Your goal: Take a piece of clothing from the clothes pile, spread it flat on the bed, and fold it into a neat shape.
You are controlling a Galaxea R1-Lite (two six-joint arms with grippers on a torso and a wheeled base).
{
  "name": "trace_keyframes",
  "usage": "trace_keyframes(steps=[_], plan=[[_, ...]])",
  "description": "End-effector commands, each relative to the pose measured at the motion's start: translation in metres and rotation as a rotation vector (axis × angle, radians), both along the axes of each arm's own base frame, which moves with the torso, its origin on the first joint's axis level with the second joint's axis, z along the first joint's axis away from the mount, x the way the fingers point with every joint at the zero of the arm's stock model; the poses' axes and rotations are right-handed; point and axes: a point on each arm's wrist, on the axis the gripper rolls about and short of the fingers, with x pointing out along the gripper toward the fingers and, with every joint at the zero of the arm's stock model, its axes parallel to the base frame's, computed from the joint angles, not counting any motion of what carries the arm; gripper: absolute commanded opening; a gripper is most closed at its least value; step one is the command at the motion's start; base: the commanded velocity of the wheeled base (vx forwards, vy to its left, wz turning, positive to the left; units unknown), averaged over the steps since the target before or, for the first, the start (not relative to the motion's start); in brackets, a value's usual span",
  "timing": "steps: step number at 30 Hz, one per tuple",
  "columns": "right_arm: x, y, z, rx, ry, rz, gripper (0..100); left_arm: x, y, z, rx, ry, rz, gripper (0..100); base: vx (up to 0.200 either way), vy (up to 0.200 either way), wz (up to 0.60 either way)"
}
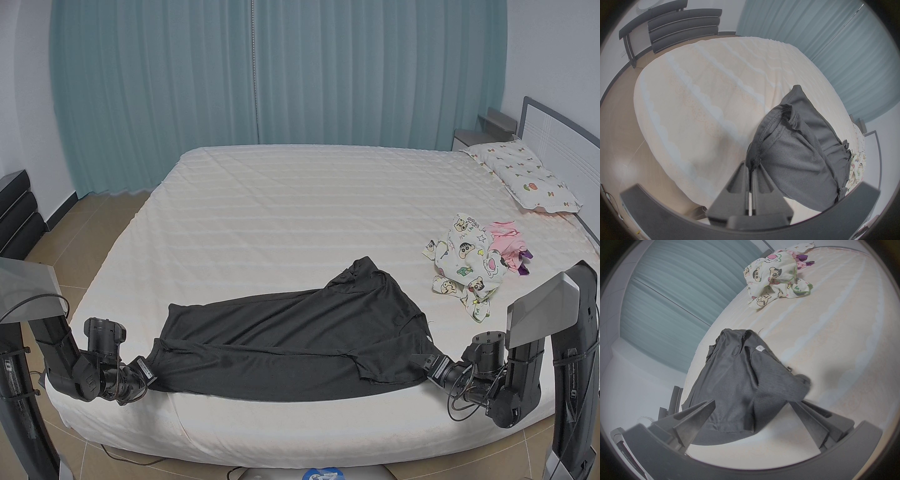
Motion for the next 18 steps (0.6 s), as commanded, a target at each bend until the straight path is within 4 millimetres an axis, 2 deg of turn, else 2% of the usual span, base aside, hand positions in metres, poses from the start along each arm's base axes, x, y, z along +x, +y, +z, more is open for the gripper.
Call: trace_keyframes(steps=[1,6,7,18], plan=[[0.0046,0.0084,-0.0041,-0.002,-0.006,0.024,100,0.0013,0.0008,-0.0004,-0.001,-0.002,0.004,0,0.0,0.0,0.0],[0.006,0.0097,-0.0047,-0.005,-0.007,0.025,100,0.0017,0.0008,-0.0002,-0.001,-0.003,0.004,0,0.0,0.0,0.0],[0.0075,0.0106,-0.0048,-0.005,-0.012,0.028,0,0.0017,0.0008,-0.0002,-0.001,-0.003,0.004,0,0.0,0.0,0.0],[0.0054,0.0097,-0.0053,-0.035,-0.018,0.032,0,0.0016,0.0008,-0.0019,-0.001,0.003,0.004,0,0.0,0.0,0.0]])
